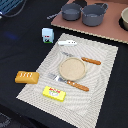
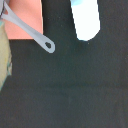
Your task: Interact with the objects in diverse but meaningful ways.
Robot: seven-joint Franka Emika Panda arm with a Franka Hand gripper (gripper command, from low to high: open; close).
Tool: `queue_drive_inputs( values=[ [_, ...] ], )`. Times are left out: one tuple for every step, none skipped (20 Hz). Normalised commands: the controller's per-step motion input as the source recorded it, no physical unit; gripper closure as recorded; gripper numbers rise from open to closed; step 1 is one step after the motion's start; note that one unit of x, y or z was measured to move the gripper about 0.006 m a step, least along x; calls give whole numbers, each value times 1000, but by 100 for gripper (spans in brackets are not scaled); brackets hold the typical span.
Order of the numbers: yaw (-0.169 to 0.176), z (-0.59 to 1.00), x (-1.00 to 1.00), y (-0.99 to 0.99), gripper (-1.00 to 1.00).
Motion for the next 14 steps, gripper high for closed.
queue_drive_inputs(
  values=[
    [0,-29,0,0,-100],
    [0,0,0,0,-100],
    [0,0,0,0,-100],
    [0,0,0,0,-100],
    [0,-9,0,-23,-100],
    [0,-37,9,-106,-100],
    [12,-34,86,-189,-100],
    [16,-123,137,-317,-100],
    [29,-109,257,-411,-100],
    [24,-197,249,-394,-100],
    [0,-234,180,-617,-100],
    [0,-214,214,-771,-100],
    [0,-269,240,-857,-100],
    [0,-291,326,-817,-100]
  ],
)
